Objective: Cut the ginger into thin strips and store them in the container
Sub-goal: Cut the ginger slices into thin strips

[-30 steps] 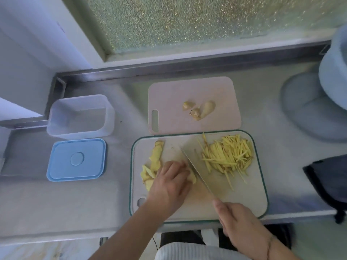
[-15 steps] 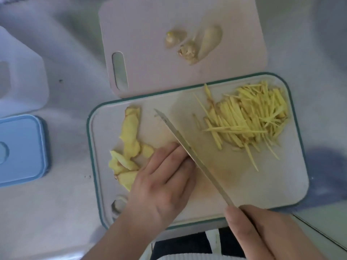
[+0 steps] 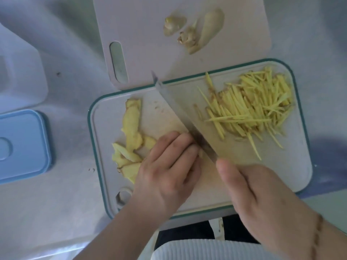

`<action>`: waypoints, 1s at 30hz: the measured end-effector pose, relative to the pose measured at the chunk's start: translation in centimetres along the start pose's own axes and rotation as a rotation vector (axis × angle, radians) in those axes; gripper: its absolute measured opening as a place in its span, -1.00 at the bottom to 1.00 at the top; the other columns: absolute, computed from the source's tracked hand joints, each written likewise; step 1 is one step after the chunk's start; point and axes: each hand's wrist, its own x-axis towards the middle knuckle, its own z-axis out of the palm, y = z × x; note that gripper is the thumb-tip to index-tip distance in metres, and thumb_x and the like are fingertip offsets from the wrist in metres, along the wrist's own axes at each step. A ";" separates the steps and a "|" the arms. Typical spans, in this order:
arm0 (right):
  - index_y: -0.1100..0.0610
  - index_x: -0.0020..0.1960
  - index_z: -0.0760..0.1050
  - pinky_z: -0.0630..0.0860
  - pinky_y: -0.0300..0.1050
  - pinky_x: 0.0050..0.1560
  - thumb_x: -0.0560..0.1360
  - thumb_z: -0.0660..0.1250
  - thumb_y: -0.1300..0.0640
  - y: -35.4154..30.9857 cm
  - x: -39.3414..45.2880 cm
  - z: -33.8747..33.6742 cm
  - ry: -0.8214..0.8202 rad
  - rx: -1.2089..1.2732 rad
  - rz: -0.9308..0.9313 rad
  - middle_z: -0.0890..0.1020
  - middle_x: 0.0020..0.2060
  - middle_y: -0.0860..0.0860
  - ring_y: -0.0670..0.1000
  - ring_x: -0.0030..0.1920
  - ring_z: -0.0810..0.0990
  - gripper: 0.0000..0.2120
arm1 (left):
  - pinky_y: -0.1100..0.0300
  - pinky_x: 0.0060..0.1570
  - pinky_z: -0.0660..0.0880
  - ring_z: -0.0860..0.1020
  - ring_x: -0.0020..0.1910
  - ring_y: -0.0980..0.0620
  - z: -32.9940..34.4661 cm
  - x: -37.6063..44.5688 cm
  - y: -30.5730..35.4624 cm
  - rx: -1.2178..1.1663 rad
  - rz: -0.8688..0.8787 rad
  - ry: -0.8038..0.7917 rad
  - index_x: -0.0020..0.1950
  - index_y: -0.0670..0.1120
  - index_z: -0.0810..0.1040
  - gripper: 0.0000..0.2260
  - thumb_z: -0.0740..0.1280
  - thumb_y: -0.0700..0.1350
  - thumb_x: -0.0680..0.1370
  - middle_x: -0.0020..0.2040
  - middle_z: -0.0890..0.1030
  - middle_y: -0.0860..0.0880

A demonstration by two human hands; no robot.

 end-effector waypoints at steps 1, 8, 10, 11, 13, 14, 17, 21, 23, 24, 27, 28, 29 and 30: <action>0.01 -0.50 0.31 0.30 -0.35 -0.48 0.30 -0.17 -0.54 3.5 -0.3 0.7 0.048 -0.102 -0.134 0.45 -0.62 -0.11 -0.10 -0.57 0.43 -0.33 | 0.04 0.11 0.57 0.64 -0.03 -0.16 0.1 -0.1 -0.1 -0.016 -0.025 -0.007 -0.08 -0.30 0.70 -0.96 0.48 -0.34 0.48 -0.02 0.69 -0.17; 0.02 -0.28 0.36 0.34 -0.19 -0.34 0.36 -0.24 -0.55 6.0 -2.6 4.1 0.079 -0.012 -0.075 0.45 -0.52 -0.06 -0.06 -0.47 0.42 -0.29 | 0.07 0.12 0.57 0.63 -0.01 -0.12 0.0 0.0 -0.1 -0.038 -0.059 -0.003 -0.09 -0.31 0.71 -0.93 0.49 -0.38 0.44 -0.03 0.68 -0.18; 0.06 -0.35 0.37 0.38 -0.20 -0.34 0.33 -0.25 -0.58 6.5 -2.5 4.7 0.101 -0.032 -0.069 0.48 -0.52 -0.06 -0.08 -0.50 0.43 -0.22 | 0.07 0.12 0.57 0.62 0.00 -0.12 0.0 0.1 -0.1 -0.038 -0.050 0.000 -0.09 -0.31 0.70 -0.92 0.48 -0.40 0.43 -0.03 0.69 -0.18; 0.06 -0.39 0.35 0.36 -0.24 -0.39 0.30 -0.25 -0.60 6.4 -2.2 4.6 0.082 -0.012 -0.056 0.47 -0.54 -0.07 -0.08 -0.53 0.42 -0.22 | 0.06 0.11 0.57 0.63 -0.01 -0.13 0.1 0.1 0.1 -0.040 -0.047 0.000 -0.09 -0.30 0.70 -0.92 0.48 -0.40 0.43 -0.03 0.69 -0.18; 0.07 -0.46 0.23 0.30 -0.28 -0.47 0.30 -0.25 -0.58 5.9 -0.9 5.0 0.046 0.010 -0.058 0.41 -0.58 -0.05 -0.05 -0.54 0.36 -0.25 | 0.05 0.10 0.57 0.63 -0.02 -0.13 0.2 0.3 0.1 -0.045 -0.048 0.001 -0.10 -0.30 0.71 -0.91 0.46 -0.41 0.43 -0.03 0.69 -0.17; 0.06 -0.48 0.18 0.30 -0.28 -0.46 0.35 -0.25 -0.54 5.4 -0.2 5.0 0.042 0.013 -0.081 0.39 -0.58 -0.05 -0.03 -0.54 0.34 -0.30 | 0.05 0.11 0.57 0.62 -0.01 -0.12 0.3 0.2 0.1 -0.044 -0.047 0.005 -0.10 -0.30 0.71 -0.91 0.47 -0.40 0.43 -0.03 0.69 -0.17; 0.05 -0.49 0.16 0.33 -0.26 -0.42 0.45 -0.23 -0.46 5.0 0.2 4.6 0.063 0.003 -0.122 0.39 -0.59 -0.06 -0.03 -0.52 0.35 -0.34 | 0.07 0.12 0.57 0.62 0.00 -0.11 0.1 0.2 0.0 -0.029 -0.044 0.002 -0.09 -0.29 0.71 -0.92 0.50 -0.37 0.44 -0.03 0.69 -0.17; 0.08 -0.44 0.36 0.39 -0.28 -0.42 0.35 -0.26 -0.58 5.8 -2.5 4.9 0.097 -0.016 -0.070 0.48 -0.58 -0.05 -0.15 -0.53 0.45 -0.19 | 0.08 0.12 0.58 0.64 0.00 -0.11 0.0 0.1 -0.2 -0.033 -0.050 0.016 -0.09 -0.29 0.72 -0.88 0.56 -0.37 0.39 -0.03 0.70 -0.16; 0.05 -0.50 0.34 0.39 -0.24 -0.38 0.43 -0.25 -0.52 6.0 -2.5 5.1 0.154 -0.086 -0.100 0.44 -0.60 -0.03 -0.13 -0.46 0.46 -0.23 | 0.09 0.14 0.58 0.64 0.01 -0.11 0.1 0.0 -0.1 -0.035 -0.045 0.028 -0.08 -0.29 0.72 -0.88 0.56 -0.36 0.40 -0.03 0.70 -0.17; 0.04 -0.50 0.29 0.38 -0.22 -0.38 0.41 -0.29 -0.52 5.7 -1.8 5.1 0.114 -0.093 -0.086 0.44 -0.58 -0.05 -0.10 -0.45 0.45 -0.25 | 0.10 0.15 0.57 0.63 0.03 -0.10 0.1 0.0 -0.1 -0.035 -0.044 0.031 -0.07 -0.29 0.72 -0.90 0.55 -0.35 0.43 -0.02 0.70 -0.17; 0.05 -0.46 0.25 0.38 -0.20 -0.41 0.39 -0.35 -0.48 4.6 0.4 5.4 0.061 -0.061 -0.101 0.44 -0.57 -0.05 -0.04 -0.49 0.42 -0.27 | 0.10 0.15 0.56 0.64 0.03 -0.13 0.1 0.0 -0.3 -0.049 -0.045 0.027 -0.05 -0.29 0.72 -0.94 0.48 -0.30 0.52 -0.02 0.69 -0.18; 0.06 -0.45 0.27 0.38 -0.19 -0.41 0.42 -0.33 -0.46 4.3 0.8 5.3 0.064 -0.061 -0.118 0.41 -0.59 -0.02 -0.04 -0.51 0.42 -0.28 | 0.10 0.13 0.56 0.65 0.02 -0.15 0.0 0.0 -0.3 -0.056 -0.051 0.024 -0.05 -0.29 0.71 -0.92 0.45 -0.28 0.55 -0.02 0.69 -0.18; 0.07 -0.45 0.27 0.38 -0.19 -0.41 0.43 -0.32 -0.46 4.1 0.9 5.2 0.065 -0.062 -0.130 0.41 -0.59 -0.01 -0.03 -0.51 0.42 -0.28 | 0.10 0.12 0.56 0.66 0.01 -0.16 0.0 0.0 -0.3 -0.065 -0.057 0.025 -0.05 -0.29 0.71 -0.91 0.44 -0.27 0.56 -0.03 0.68 -0.18; 0.08 -0.45 0.26 0.37 -0.18 -0.41 0.42 -0.32 -0.47 4.2 0.7 5.0 0.074 -0.060 -0.145 0.43 -0.57 -0.03 -0.02 -0.50 0.42 -0.27 | 0.11 0.12 0.56 0.66 0.00 -0.16 0.0 0.0 -0.2 -0.067 -0.061 0.034 -0.07 -0.29 0.72 -0.93 0.45 -0.29 0.54 -0.04 0.68 -0.18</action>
